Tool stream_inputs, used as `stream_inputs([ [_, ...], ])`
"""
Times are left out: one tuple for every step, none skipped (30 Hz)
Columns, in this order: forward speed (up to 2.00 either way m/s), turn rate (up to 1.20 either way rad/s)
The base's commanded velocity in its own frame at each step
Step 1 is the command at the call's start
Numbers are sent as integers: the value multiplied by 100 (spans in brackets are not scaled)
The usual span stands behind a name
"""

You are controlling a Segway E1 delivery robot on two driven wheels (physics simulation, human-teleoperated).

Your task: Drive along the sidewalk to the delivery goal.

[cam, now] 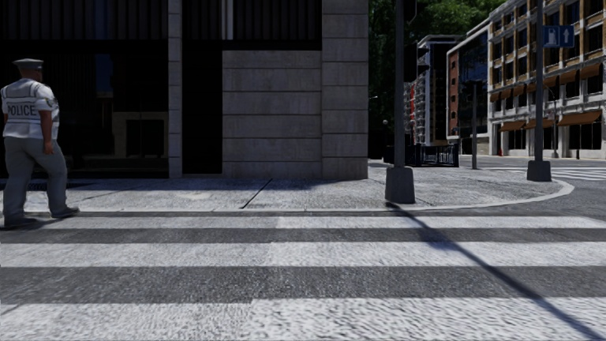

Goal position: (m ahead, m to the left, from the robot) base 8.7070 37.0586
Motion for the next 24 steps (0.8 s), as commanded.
stream_inputs([
  [144,0],
  [139,0],
  [135,0],
  [133,0],
  [133,0],
  [133,0],
  [133,0],
  [133,0],
  [132,0],
  [132,0],
  [132,0],
  [132,0],
  [132,0],
  [131,0],
  [131,0],
  [131,0],
  [131,0],
  [131,0],
  [131,0],
  [131,0],
  [131,0],
  [131,0],
  [131,0],
  [131,0],
])
